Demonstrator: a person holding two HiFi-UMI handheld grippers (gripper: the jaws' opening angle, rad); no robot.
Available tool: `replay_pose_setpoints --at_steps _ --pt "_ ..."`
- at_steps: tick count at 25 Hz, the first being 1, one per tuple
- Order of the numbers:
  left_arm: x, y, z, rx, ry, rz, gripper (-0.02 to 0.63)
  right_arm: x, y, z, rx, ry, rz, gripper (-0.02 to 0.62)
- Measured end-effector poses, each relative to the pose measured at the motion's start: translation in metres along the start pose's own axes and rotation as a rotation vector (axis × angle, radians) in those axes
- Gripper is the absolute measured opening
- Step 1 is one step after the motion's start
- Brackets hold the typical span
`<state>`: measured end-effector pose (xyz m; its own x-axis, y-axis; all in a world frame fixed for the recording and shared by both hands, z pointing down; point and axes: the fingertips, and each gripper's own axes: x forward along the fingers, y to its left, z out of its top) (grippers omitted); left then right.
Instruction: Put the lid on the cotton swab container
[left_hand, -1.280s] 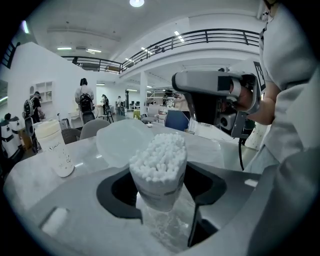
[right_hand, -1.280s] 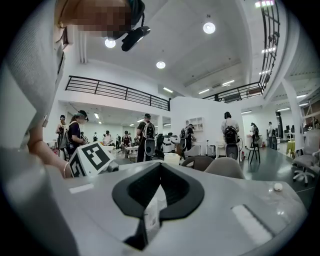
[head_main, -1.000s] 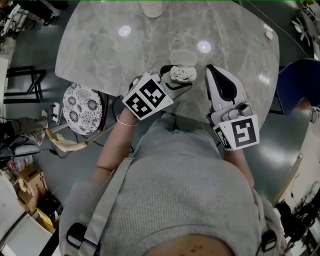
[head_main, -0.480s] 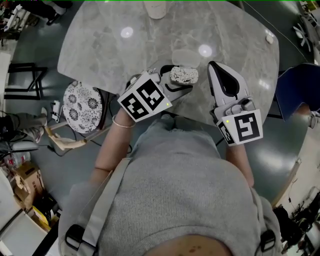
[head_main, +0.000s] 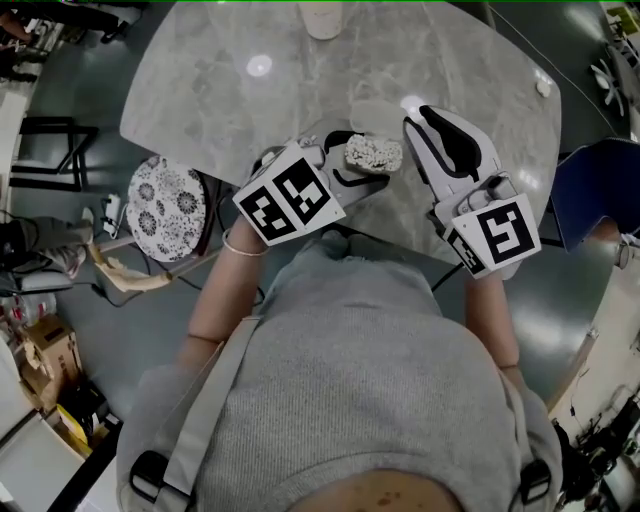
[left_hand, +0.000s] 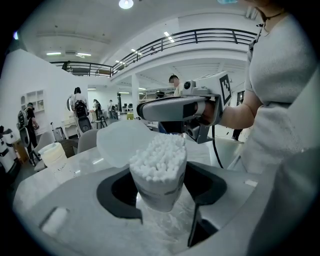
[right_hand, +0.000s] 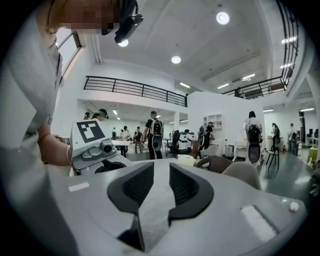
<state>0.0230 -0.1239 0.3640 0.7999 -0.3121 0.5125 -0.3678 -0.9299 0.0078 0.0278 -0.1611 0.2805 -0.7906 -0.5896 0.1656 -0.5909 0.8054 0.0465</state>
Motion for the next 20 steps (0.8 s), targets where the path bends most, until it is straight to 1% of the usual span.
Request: replay_pose_setpoints --at_steps 3,8,12,17,20 --pt "-0.003 0.0 0.003 0.005 -0.003 0.004 0.268 0.006 -0.001 0.002 0.034 0.009 0.046 0.089" --pt "-0.006 -0.002 0.007 0.017 -0.007 0.003 0.268 0.016 0.0 0.001 0.042 0.033 0.096 0.091" --pt "-0.007 -0.002 0.009 0.014 -0.02 -0.001 0.267 0.02 0.003 0.0 0.051 0.044 0.123 0.091" --pt "-0.007 -0.002 0.008 0.01 -0.022 -0.003 0.267 0.024 0.005 -0.003 0.126 0.039 0.153 0.089" --pt "-0.007 -0.001 0.007 0.016 -0.014 0.003 0.267 0.025 0.004 -0.002 0.146 0.033 0.159 0.077"
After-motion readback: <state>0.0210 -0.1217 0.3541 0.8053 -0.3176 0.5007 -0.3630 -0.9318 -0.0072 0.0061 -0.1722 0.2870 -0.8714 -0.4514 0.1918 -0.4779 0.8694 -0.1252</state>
